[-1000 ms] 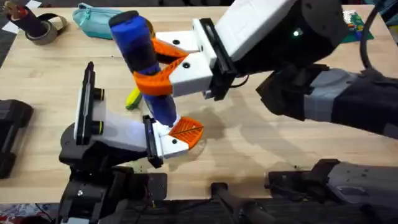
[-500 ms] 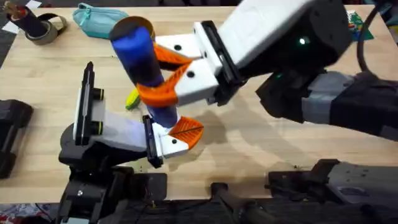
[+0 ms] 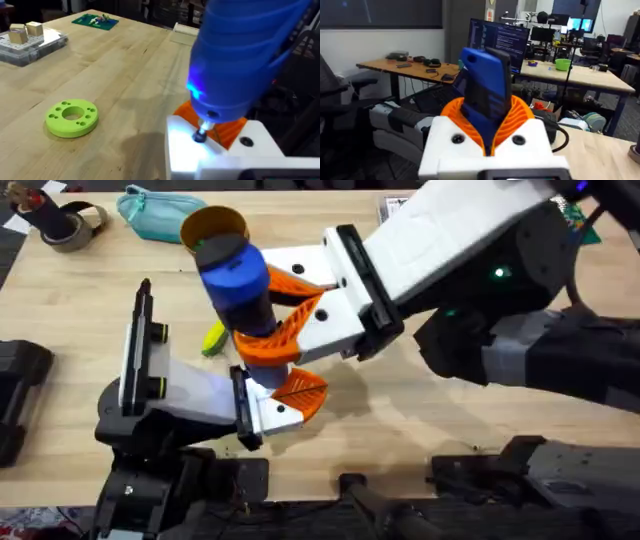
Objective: Pick up the gripper from the table and insert it into the empty holder that is missing its gripper. Then pick up a screw, insert it into the mounting hole, and use the screwdriver to tighten it. Finally, clean up the table by picking up the vegetable and placing it into the bucket.
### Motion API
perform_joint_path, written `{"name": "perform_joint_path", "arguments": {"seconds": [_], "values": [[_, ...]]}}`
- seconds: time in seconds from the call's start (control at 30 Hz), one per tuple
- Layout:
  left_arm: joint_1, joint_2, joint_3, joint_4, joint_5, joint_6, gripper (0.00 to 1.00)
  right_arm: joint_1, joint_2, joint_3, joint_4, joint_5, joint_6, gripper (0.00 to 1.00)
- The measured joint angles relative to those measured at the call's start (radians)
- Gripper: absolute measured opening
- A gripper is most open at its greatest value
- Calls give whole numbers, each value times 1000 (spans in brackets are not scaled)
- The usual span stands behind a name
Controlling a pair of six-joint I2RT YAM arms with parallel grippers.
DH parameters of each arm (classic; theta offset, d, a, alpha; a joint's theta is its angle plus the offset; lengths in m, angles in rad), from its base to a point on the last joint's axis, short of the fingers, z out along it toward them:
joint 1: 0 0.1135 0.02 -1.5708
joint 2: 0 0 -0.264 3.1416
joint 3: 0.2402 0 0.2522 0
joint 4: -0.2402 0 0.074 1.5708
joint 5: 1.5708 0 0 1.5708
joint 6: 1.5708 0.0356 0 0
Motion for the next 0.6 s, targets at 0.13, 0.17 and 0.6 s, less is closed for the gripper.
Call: {"name": "perform_joint_path", "arguments": {"seconds": [0.13, 0.17, 0.6], "values": [[0, 0, 0, 0, 0, 1, 16, 0, 0, 0, -1, 4, 8, 43], [0, 0, 0, 0, 0, 0, 16, 0, 0, 0, -1, 4, 9, 43], [0, -1, 0, 0, 0, 0, 16, 1, 9, 52, -72, -24, 15, 43]]}}
